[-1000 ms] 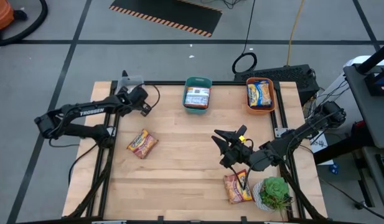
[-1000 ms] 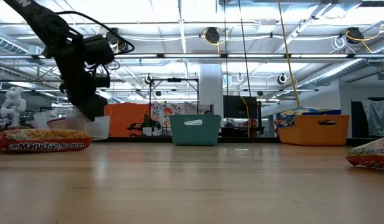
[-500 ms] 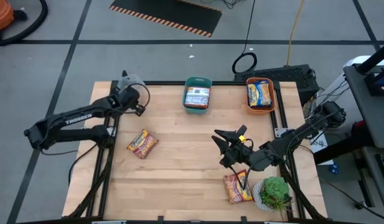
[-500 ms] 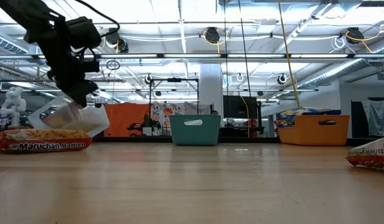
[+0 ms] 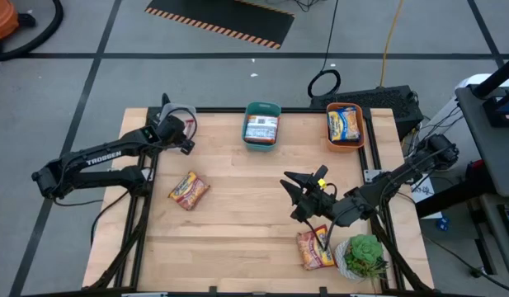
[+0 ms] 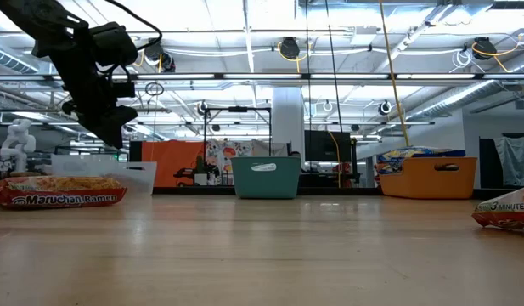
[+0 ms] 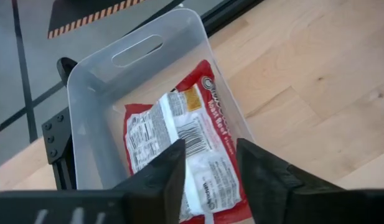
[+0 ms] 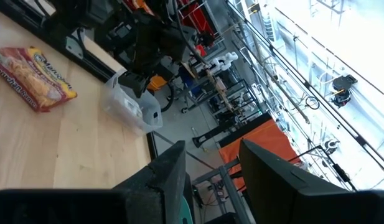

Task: Sort Maruchan noodles
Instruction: Put the right red noodle pack into the transparent bin

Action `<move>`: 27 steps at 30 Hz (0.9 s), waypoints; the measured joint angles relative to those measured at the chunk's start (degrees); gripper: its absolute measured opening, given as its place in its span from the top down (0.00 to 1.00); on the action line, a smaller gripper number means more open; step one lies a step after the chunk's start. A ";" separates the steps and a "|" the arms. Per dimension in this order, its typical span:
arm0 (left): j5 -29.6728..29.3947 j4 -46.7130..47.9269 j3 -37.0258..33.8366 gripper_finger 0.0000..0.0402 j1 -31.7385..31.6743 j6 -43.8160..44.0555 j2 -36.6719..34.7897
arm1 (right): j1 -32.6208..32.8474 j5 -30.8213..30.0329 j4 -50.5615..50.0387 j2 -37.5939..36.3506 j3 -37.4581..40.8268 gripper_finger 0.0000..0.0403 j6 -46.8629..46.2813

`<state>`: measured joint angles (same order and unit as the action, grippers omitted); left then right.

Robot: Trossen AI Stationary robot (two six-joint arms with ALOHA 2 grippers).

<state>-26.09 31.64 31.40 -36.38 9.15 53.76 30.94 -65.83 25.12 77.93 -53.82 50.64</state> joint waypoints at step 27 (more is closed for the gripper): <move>6.36 3.41 3.15 0.56 11.70 10.43 -0.22 | 1.48 -0.35 -1.08 0.00 0.00 0.64 -22.39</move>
<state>-19.73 35.05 34.54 -24.68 19.58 53.54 32.42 -66.19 24.04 77.93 -53.82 28.26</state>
